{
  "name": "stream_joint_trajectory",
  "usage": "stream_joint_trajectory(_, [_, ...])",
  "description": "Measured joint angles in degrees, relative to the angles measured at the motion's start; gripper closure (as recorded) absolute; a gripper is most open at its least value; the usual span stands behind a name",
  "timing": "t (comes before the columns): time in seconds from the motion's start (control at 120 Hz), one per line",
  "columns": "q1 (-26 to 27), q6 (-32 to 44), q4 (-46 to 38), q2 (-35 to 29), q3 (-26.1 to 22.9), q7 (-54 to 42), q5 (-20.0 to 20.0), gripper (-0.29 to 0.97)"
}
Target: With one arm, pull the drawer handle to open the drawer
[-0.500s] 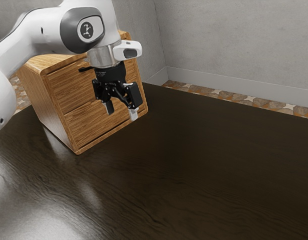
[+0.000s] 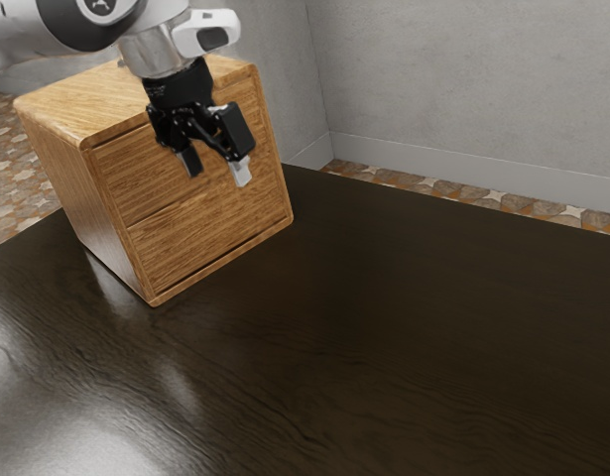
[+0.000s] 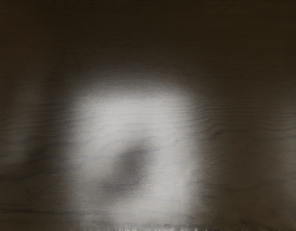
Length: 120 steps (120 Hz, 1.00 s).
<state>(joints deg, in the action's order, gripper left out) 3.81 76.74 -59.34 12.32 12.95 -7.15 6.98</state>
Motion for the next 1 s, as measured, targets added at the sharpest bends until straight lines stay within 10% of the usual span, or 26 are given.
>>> stream_joint_trajectory(0.558, [-1.8,14.8,0.8,7.1,-5.3,-13.5,2.3,0.00])
stream_joint_trajectory(1.0, [-6.1,25.3,3.7,13.9,-6.4,-33.5,-6.0,0.00])
